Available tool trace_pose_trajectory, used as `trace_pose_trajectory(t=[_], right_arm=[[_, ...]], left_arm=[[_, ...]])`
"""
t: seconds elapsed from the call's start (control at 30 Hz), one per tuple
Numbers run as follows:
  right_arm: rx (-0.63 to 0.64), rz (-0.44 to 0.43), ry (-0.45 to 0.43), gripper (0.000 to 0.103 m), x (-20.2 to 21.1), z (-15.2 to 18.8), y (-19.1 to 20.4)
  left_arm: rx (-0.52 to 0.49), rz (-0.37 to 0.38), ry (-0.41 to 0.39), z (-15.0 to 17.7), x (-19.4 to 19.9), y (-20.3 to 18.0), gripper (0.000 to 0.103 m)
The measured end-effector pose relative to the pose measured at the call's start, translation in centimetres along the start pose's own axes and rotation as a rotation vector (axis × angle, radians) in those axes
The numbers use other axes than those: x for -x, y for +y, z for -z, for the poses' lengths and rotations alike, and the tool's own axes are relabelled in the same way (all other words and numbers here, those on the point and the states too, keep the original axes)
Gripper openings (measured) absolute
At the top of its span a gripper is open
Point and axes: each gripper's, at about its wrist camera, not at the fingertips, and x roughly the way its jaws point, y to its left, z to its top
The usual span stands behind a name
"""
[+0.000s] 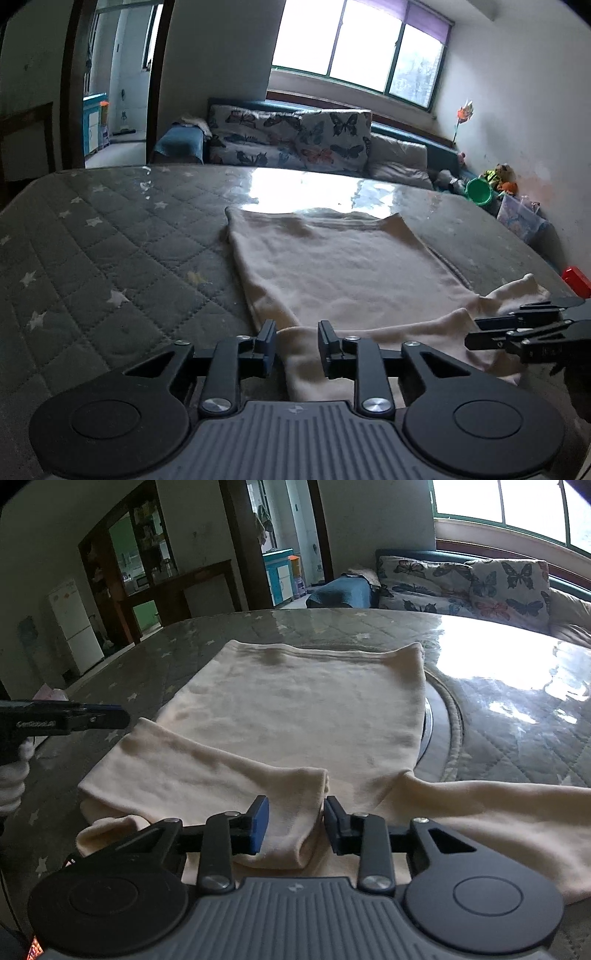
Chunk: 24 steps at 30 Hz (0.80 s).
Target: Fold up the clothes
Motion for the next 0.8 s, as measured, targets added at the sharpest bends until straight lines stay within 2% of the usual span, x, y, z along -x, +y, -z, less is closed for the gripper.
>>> trace_pose_trajectory(t=[0.13, 0.17, 0.2, 0.3, 0.33, 0.53, 0.77, 0.8], right_arm=[[0.011, 0.003, 0.002, 0.027, -0.2, -0.1, 0.2], [0.012, 0.003, 0.002, 0.026, -0.2, -0.1, 0.2], [0.012, 0.003, 0.002, 0.024, -0.2, -0.2, 0.2], [0.011, 0.005, 0.004, 0.021, -0.4, -0.2, 0.2], [0.012, 0.007, 0.003, 0.016, -0.4, -0.2, 0.2], [0.012, 0.004, -0.075, 0.008, 0.4, -1.2, 0.7], [0.037, 0.010, -0.059, 0.009, -0.8, -1.5, 1.4], [0.050, 0.008, -0.064, 0.010, -0.6, -1.4, 1.7]], left_arm=[[-0.018, -0.002, 0.014, 0.0, -1.2, -0.3, 0.028], [-0.033, -0.007, 0.010, 0.1, -1.3, -0.5, 0.025], [-0.041, -0.010, 0.008, 0.1, -1.5, -0.6, 0.013], [-0.026, -0.009, 0.003, 0.3, -1.7, -0.2, 0.008], [-0.020, -0.011, -0.001, 0.3, -1.6, 0.0, 0.007], [0.035, -0.037, -0.092, 0.3, 0.6, 0.9, 0.007], [0.074, -0.085, -0.013, 0.9, -0.5, 2.2, 0.011], [0.068, -0.079, -0.021, 0.8, -0.3, 2.0, 0.011]])
